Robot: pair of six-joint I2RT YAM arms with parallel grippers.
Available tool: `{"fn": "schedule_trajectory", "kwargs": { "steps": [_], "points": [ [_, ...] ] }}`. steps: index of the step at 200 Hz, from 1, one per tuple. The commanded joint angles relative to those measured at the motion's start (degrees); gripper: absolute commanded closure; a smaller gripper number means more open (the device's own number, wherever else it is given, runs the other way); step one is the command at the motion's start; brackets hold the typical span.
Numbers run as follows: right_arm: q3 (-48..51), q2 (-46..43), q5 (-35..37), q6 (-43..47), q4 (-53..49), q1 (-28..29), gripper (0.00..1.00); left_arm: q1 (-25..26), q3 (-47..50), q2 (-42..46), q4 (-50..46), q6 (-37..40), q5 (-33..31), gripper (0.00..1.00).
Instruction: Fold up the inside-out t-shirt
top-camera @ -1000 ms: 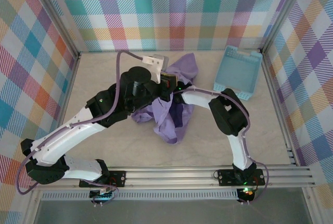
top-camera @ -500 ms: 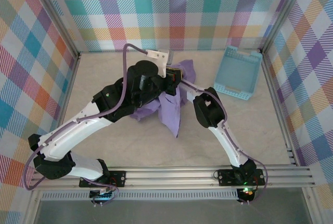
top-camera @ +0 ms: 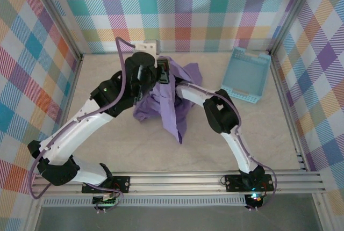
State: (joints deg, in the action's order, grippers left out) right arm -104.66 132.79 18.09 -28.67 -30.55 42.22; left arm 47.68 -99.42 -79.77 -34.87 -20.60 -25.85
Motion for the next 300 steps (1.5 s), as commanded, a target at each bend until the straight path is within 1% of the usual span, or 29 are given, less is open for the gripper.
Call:
{"fn": "schedule_trajectory", "kwargs": {
  "steps": [1,29,49,68,80,97,110,131,144,159,172,185,198,207,221,232,244,274,286,300],
  "points": [
    [12.2,-8.0,-4.0,5.6,11.8,1.7,1.00,-6.6,-4.2,-2.0,-4.0,-2.3,0.1,1.00],
    [24.4,-18.1,-2.3,10.2,20.2,5.7,1.00,-15.9,-6.8,-6.0,-6.5,-3.5,3.0,1.00],
    [34.2,-25.3,-2.4,10.0,26.7,7.0,1.00,-23.1,-7.1,-9.2,-8.3,-5.6,4.3,1.00],
    [42.5,-32.4,-0.9,8.9,30.9,7.4,1.00,-30.3,-6.2,-12.9,-10.0,-7.2,5.5,1.00],
    [46.4,-37.0,-0.9,8.7,33.0,7.6,1.00,-33.9,-5.7,-15.9,-11.4,-7.9,6.7,1.00],
    [50.3,-43.0,-2.7,10.5,35.9,8.2,1.00,-37.0,-5.4,-20.9,-13.4,-8.9,6.8,1.00],
    [52.5,-46.9,-4.8,11.6,37.7,8.6,1.00,-38.4,-5.5,-25.5,-15.1,-9.3,7.1,1.00],
    [56.0,-53.3,-9.0,12.2,42.2,8.8,1.00,-39.0,-6.4,-33.1,-17.7,-9.2,8.5,1.00],
    [57.6,-57.1,-11.2,12.5,44.9,8.8,1.00,-38.9,-6.5,-37.4,-18.9,-8.9,11.5,1.00],
    [58.2,-60.9,-13.5,13.1,46.7,8.7,1.00,-38.0,-6.5,-41.4,-20.2,-7.9,13.7,1.00],
    [58.7,-63.6,-16.6,13.6,49.1,8.7,1.00,-36.5,-6.6,-44.6,-21.7,-6.6,13.1,1.00],
    [59.1,-65.4,-17.8,13.4,50.9,8.5,1.00,-35.0,-6.2,-46.6,-22.8,-5.7,13.3,1.00],
    [58.7,-66.1,-18.3,12.6,50.5,7.8,1.00,-33.7,-4.5,-46.7,-22.2,-4.7,14.5,0.87],
    [59.0,-66.4,-18.7,11.7,51.0,7.1,1.00,-32.8,-1.7,-45.2,-21.1,-4.5,14.8,0.80],
    [60.2,-66.5,-20.3,9.9,52.6,5.7,1.00,-31.4,3.9,-40.4,-18.3,-4.3,15.8,0.64],
    [61.0,-66.4,-21.6,9.1,53.2,4.8,1.00,-29.9,9.7,-33.7,-14.9,-4.7,15.2,0.49],
    [61.7,-66.2,-22.2,8.7,53.6,4.1,1.00,-27.4,17.1,-24.1,-9.3,-4.4,15.2,0.35],
    [61.8,-65.6,-25.6,7.9,53.0,2.1,1.00,-18.5,35.5,0.3,8.7,1.0,19.5,0.18],
    [61.3,-65.5,-26.6,7.9,51.8,1.7,1.00,-16.0,41.4,7.1,14.7,3.2,24.0,0.13],
    [61.2,-65.9,-27.2,7.4,51.3,1.3,1.00,-13.1,46.6,11.9,19.6,5.5,27.6,0.12]
  ]
}}
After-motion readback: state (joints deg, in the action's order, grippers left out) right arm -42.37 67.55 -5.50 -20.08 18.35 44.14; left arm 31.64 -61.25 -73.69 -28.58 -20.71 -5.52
